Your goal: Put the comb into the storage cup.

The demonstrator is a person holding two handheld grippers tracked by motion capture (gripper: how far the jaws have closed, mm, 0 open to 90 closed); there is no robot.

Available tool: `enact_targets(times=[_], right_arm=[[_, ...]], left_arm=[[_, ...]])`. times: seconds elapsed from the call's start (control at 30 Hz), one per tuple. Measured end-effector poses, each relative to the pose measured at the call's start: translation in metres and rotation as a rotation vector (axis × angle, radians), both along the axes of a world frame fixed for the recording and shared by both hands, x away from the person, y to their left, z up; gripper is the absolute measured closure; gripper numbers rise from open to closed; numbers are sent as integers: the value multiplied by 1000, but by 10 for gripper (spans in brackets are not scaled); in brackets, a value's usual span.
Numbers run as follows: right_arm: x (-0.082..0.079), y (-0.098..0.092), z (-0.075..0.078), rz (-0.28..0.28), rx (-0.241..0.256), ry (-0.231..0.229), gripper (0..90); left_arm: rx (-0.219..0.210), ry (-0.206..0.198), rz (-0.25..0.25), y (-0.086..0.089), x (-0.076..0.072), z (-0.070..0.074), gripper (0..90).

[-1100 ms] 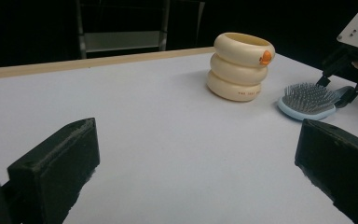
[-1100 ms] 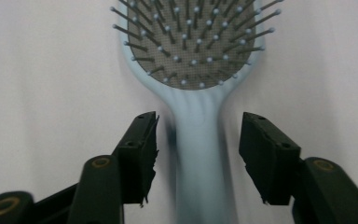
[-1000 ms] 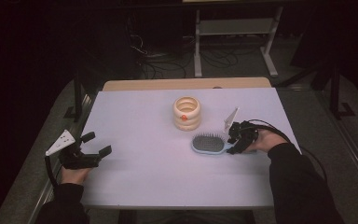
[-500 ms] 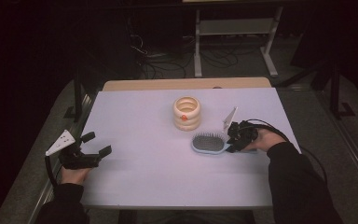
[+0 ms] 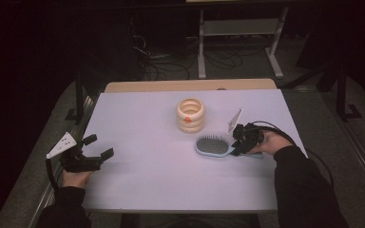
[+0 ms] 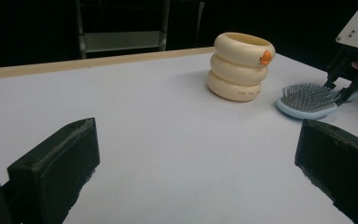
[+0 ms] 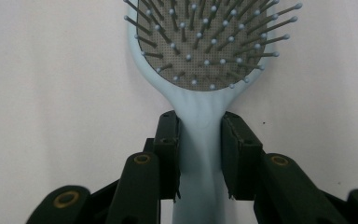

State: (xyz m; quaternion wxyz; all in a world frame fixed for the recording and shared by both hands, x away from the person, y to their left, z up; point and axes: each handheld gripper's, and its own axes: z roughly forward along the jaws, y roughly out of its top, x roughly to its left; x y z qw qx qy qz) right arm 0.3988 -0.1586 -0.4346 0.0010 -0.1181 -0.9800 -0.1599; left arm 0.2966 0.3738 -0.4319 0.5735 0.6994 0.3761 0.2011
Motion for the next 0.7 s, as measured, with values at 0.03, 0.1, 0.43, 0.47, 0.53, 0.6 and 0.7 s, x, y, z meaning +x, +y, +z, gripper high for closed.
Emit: enact_targets(times=[0.03, 0.1, 0.43, 0.47, 0.53, 0.6, 0.7], right_arm=[[-1, 0, 1, -6, 3, 0, 686], [-2, 0, 3, -8, 3, -5, 686], [-7, -1, 13, -19, 38, -8, 686], [-7, -1, 13, -19, 38, -8, 686], [-10, -2, 17, -22, 46, -15, 686], [-11, -3, 20, -29, 48, -20, 686], [-13, -6, 25, -33, 64, -28, 686]], left_arm=[[0, 0, 0, 0, 0, 0, 0], [-1, 0, -1, 0, 0, 0, 0], [-3, 0, -1, 0, 0, 0, 0], [-3, 0, -1, 0, 0, 0, 0], [-1, -1, -1, 0, 0, 0, 0], [0, -1, -2, 0, 0, 0, 0], [3, -3, -3, 0, 0, 0, 0]])
